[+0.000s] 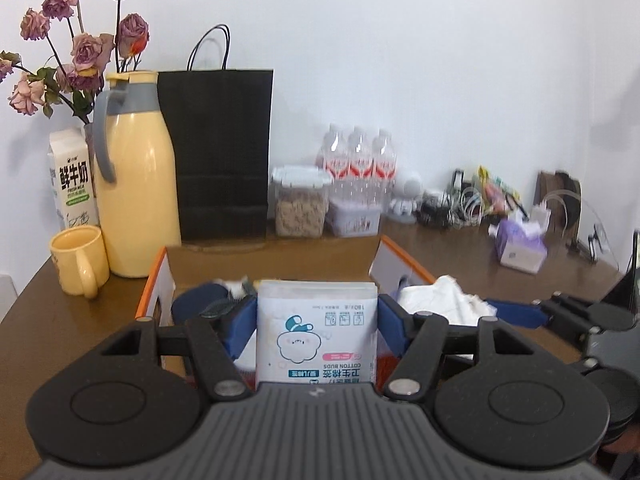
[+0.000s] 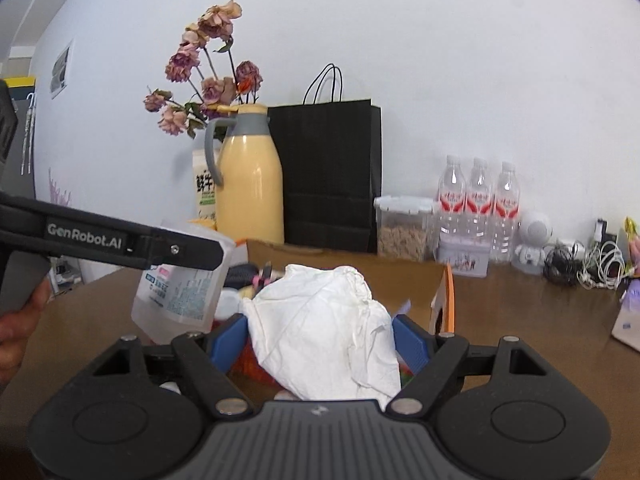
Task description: Organize objects
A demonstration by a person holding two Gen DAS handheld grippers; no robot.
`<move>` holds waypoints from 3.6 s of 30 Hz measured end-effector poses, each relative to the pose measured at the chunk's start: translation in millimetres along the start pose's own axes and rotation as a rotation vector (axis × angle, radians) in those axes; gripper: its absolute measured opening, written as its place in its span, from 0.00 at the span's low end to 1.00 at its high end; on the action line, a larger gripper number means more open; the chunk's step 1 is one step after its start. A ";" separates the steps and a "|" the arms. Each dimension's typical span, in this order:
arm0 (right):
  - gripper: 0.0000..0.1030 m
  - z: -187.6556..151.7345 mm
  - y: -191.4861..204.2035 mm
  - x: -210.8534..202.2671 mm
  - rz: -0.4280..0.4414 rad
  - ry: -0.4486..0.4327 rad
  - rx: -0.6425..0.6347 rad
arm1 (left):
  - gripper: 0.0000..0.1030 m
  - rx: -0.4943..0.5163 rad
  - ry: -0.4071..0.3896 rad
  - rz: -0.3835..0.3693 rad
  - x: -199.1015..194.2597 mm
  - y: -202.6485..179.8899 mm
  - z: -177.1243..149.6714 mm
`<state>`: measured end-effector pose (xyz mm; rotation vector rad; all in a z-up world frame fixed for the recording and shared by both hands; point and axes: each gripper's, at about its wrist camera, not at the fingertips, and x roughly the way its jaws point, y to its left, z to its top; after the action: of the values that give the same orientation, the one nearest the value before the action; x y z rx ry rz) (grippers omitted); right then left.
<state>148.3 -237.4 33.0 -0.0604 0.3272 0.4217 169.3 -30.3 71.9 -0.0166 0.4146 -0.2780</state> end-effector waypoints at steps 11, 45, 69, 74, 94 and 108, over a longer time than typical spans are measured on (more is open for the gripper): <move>0.76 32.3 -16.6 81.9 -0.106 0.028 0.001 | 0.63 -0.120 0.042 0.022 68.9 12.0 30.5; 1.00 16.1 -26.1 114.1 -0.146 0.053 -0.002 | 1.00 -0.138 0.057 0.112 111.7 34.3 18.6; 1.00 0.2 4.7 34.0 -0.030 0.059 -0.032 | 1.00 -0.037 -0.002 0.204 9.9 46.9 -19.8; 1.00 -14.7 10.6 30.0 -0.027 0.120 -0.033 | 1.00 -0.034 0.053 0.230 3.2 57.5 -39.0; 1.00 -48.2 32.7 45.4 -0.003 0.264 -0.041 | 0.41 -0.018 0.174 0.146 11.5 60.7 -91.2; 0.53 -54.6 46.8 47.0 0.089 0.290 -0.047 | 0.18 -0.024 0.184 0.074 16.3 59.6 -98.1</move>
<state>153.1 -183.1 -33.4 -0.1545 0.6068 0.5102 160.1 26.6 -28.7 0.0007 0.5999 -0.2018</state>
